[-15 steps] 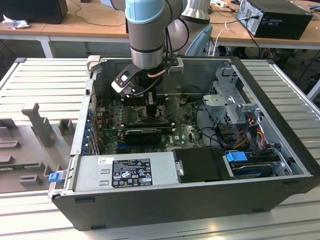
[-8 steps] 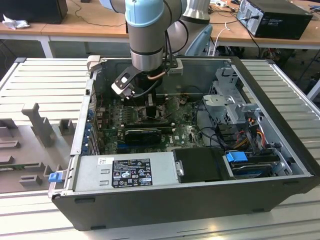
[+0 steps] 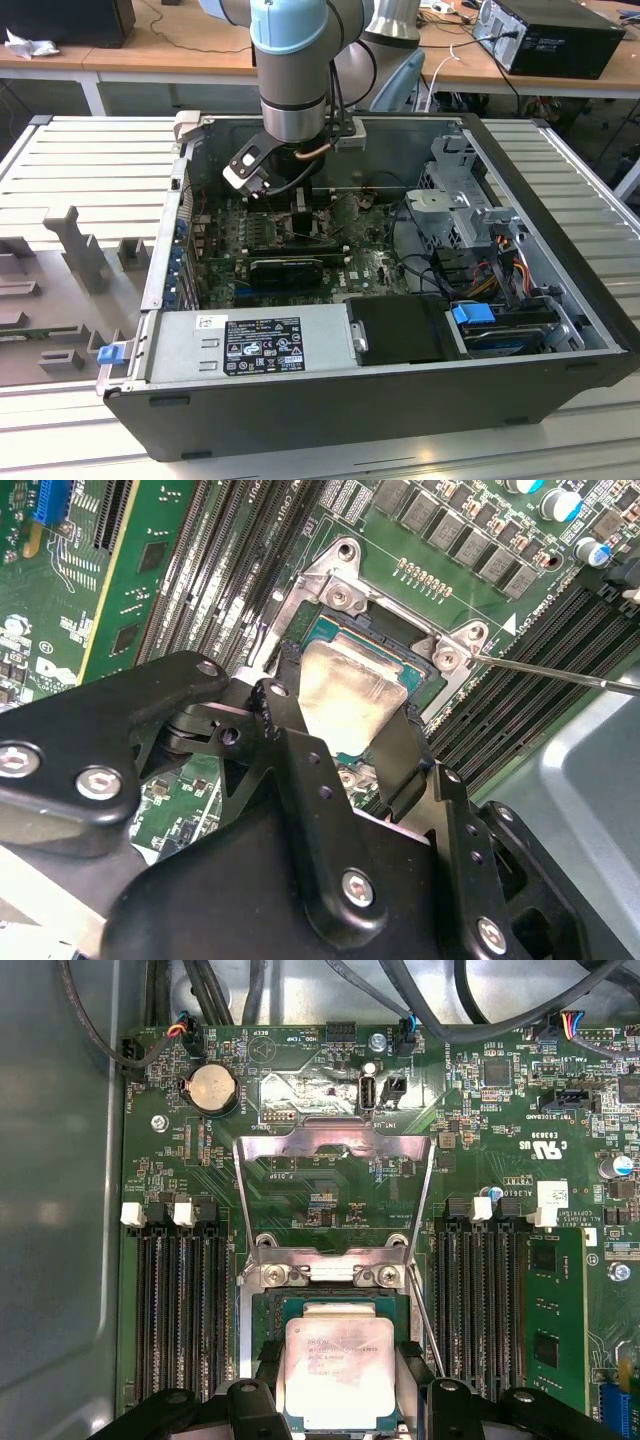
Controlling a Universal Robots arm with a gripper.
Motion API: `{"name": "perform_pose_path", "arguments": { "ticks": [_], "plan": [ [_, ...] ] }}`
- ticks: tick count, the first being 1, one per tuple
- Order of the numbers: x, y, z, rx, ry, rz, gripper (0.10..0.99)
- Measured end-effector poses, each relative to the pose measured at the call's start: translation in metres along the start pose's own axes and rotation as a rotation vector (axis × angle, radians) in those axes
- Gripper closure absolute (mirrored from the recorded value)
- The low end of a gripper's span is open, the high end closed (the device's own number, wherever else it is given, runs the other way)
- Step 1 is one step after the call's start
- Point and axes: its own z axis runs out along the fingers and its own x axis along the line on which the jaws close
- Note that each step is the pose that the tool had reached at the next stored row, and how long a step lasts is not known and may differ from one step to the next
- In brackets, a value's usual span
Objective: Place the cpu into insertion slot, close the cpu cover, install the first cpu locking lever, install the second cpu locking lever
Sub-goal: 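Place the cpu into insertion slot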
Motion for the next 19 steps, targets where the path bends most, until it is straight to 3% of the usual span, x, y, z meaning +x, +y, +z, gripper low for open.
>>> {"name": "perform_pose_path", "arguments": {
  "ticks": [19],
  "plan": [
    [0.0, -0.0002, 0.0, 0.0, 0.0, 0.0, 0.549]
  ]
}}
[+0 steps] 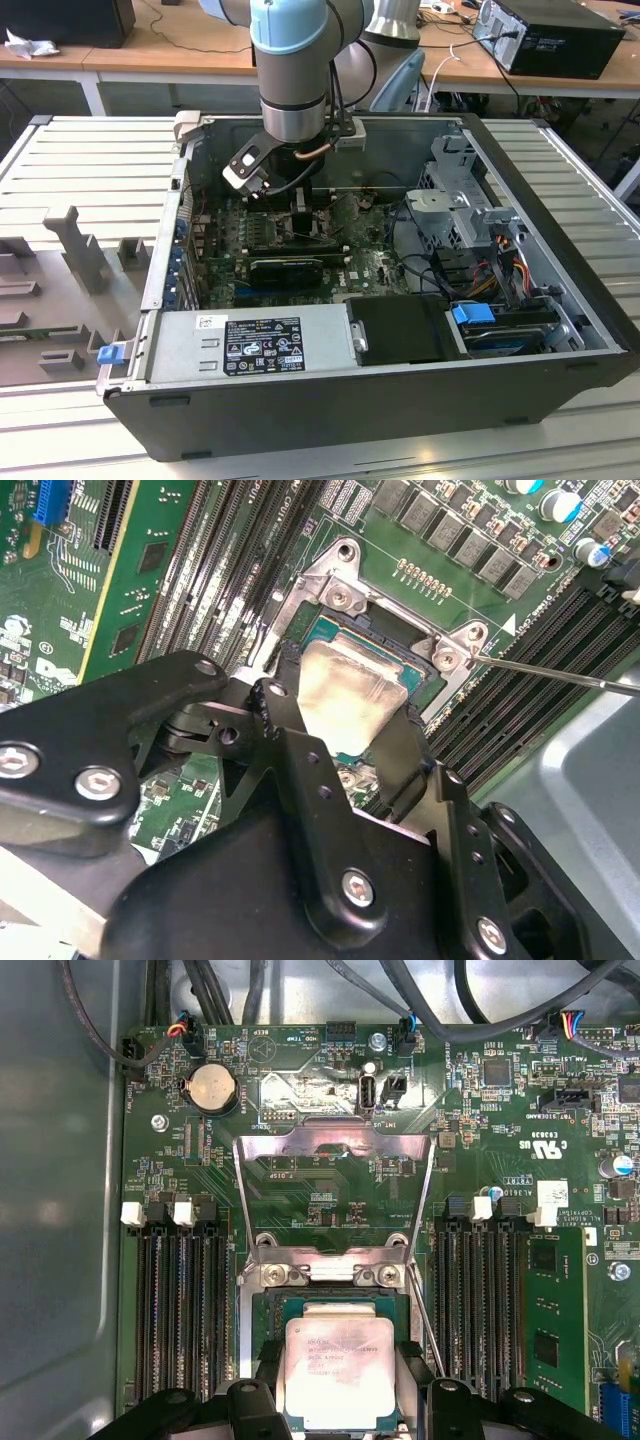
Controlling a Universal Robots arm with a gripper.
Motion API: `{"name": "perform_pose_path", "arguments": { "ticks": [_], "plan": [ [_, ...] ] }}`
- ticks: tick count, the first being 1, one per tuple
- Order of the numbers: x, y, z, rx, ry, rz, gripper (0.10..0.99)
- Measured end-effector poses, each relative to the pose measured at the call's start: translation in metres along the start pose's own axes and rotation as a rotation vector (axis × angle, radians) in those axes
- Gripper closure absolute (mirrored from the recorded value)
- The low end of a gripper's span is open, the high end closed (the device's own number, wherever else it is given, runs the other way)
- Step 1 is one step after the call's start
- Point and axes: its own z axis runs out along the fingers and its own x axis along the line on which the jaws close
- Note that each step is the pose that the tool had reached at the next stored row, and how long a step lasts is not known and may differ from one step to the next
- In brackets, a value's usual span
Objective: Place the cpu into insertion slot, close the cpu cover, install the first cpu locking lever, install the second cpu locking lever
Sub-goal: 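Place the cpu into insertion slot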
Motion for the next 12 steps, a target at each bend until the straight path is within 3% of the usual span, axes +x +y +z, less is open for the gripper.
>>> {"name": "perform_pose_path", "arguments": {
  "ticks": [1, 12],
  "plan": [
    [0.0001, -0.0001, 0.0, 0.0, 0.0, 0.0, 0.486],
    [0.0051, 0.0, 0.0005, 0.0, 0.0017, 0.0, 0.486]
  ]
}}
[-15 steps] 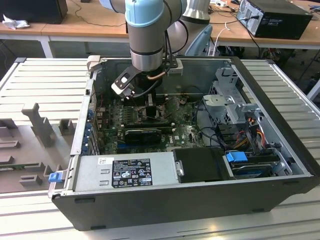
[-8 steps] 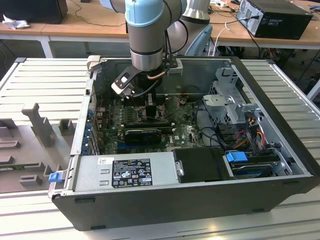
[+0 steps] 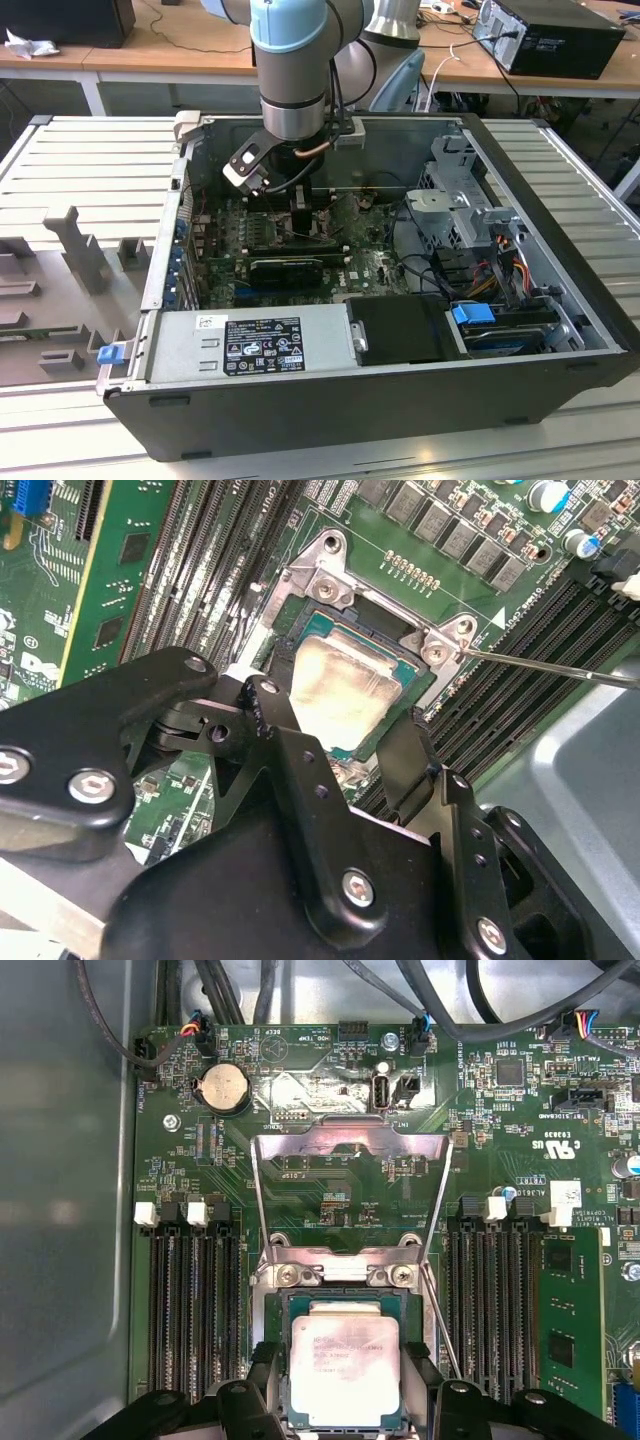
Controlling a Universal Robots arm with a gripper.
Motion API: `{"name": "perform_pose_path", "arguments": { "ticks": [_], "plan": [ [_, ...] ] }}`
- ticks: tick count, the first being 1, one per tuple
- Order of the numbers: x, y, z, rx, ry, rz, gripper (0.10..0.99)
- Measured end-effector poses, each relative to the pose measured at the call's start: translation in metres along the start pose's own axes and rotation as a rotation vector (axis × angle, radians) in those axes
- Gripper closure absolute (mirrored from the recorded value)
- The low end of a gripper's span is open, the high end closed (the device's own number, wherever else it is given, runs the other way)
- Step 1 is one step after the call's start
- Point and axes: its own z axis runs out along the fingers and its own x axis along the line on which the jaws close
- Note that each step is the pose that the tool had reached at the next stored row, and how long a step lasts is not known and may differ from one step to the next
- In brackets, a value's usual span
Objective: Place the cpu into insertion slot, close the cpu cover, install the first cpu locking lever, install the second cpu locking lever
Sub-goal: 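Place the cpu into insertion slot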
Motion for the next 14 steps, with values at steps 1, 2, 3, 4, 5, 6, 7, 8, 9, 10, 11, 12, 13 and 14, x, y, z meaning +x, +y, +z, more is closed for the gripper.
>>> {"name": "perform_pose_path", "arguments": {
  "ticks": [1, 2, 3, 4, 5, 6, 7, 8, 9, 10, 11, 12, 13, 14],
  "plan": [
    [0.0, 0.0, 0.0, 0.0, 0.0, 0.0, 0.486],
    [0.0003, 0.0, 0.0, 0.0, -0.0001, 0.0, 0.486],
    [0.0006, 0.0, 0.0, 0.0, 0.0, 0.0, 0.486],
    [0.0009, 0.0, 0.0, 0.0, 0.0, 0.0, 0.486],
    [0.0013, 0.0001, 0.0, 0.0, 0.0, 0.0, 0.486],
    [0.0017, 0.0001, 0.0, 0.0, -0.0001, 0.0, 0.486],
    [0.0021, 0.0002, 0.0, 0.0, -0.0001, 0.0, 0.486],
    [0.0024, 0.0002, 0.0001, 0.0, 0.0, 0.0, 0.486],
    [0.0027, 0.0003, 0.0, 0.0, -0.0001, 0.0, 0.486],
    [0.0028, 0.0003, 0.0001, 0.0, 0.0, -0.001, 0.486],
    [0.0029, 0.0003, 0.0001, 0.0, 0.0001, -0.001, 0.486],
    [0.003, 0.0003, 0.0002, 0.0, -0.0019, -0.001, 0.486],
    [0.0023, 0.0004, -0.0001, 0.0, -0.0134, -0.002, 0.486],
    [0.0017, 0.0003, -0.0002, 0.0, -0.0253, -0.002, 0.486]
  ]
}}
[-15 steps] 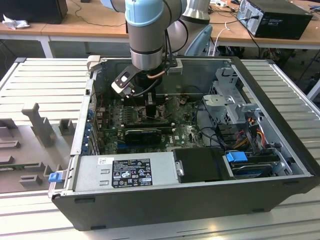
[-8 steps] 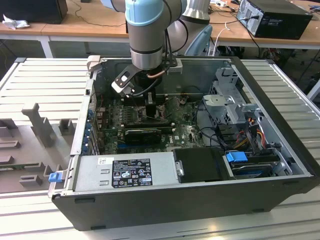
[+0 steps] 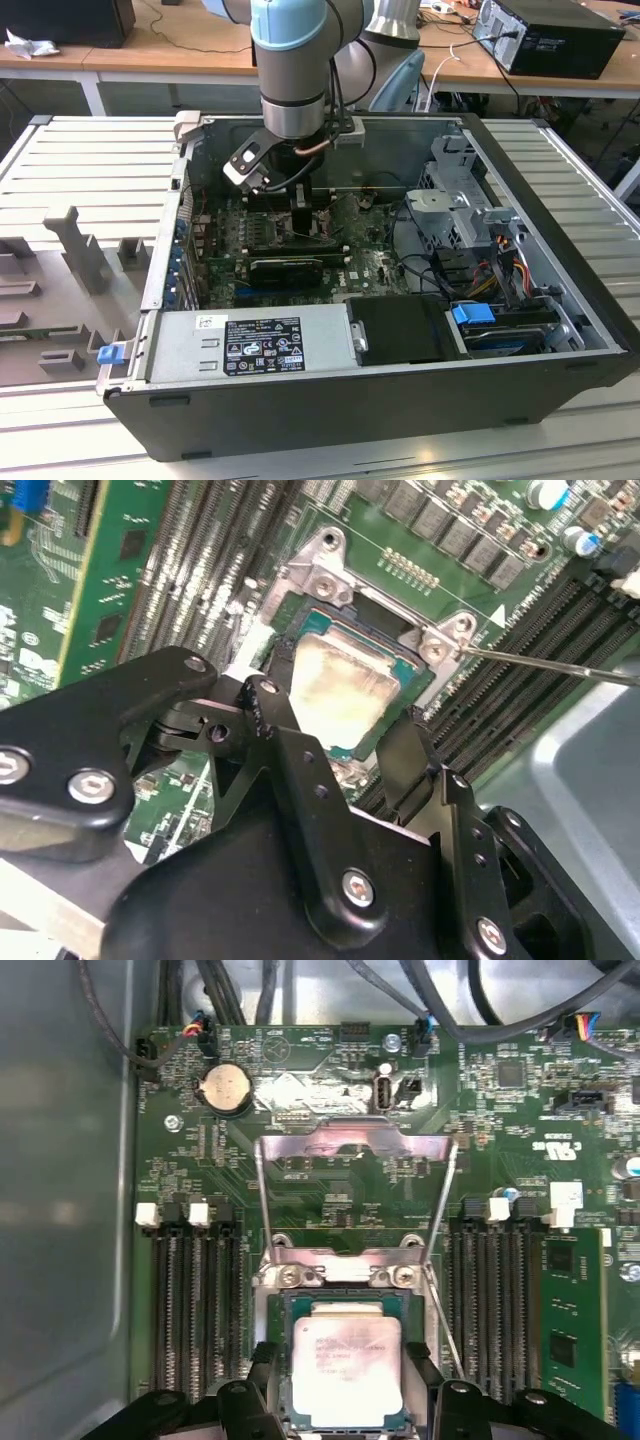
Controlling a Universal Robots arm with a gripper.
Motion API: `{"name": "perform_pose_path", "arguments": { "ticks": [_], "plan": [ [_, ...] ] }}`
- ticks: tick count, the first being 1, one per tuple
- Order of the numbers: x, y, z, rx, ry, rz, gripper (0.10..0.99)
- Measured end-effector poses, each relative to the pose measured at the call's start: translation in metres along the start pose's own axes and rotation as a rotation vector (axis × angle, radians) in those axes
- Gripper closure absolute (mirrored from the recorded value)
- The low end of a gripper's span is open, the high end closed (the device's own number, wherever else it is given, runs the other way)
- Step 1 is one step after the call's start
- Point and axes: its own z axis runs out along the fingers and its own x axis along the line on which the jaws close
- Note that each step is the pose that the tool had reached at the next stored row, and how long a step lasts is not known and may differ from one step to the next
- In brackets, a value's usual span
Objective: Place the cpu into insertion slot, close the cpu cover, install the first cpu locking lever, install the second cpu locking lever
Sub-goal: 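Place the cpu into insertion slot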
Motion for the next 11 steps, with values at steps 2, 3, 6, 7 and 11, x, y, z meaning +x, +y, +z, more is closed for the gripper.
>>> {"name": "perform_pose_path", "arguments": {
  "ticks": [2, 3, 6, 7, 11],
  "plan": [
    [-0.0002, 0.0001, 0.0, 0.0, -0.0085, -0.001, 0.486],
    [-0.0002, 0.0001, -0.0001, 0.0, -0.0088, -0.001, 0.486],
    [-0.0003, 0.0009, -0.0108, 0.001, -0.0086, -0.001, 0.486],
    [-0.0003, 0.0012, -0.0139, 0.001, -0.0087, -0.001, 0.486],
    [-0.0004, 0.0017, -0.0203, 0.002, -0.0087, -0.001, 0.808]
  ]
}}
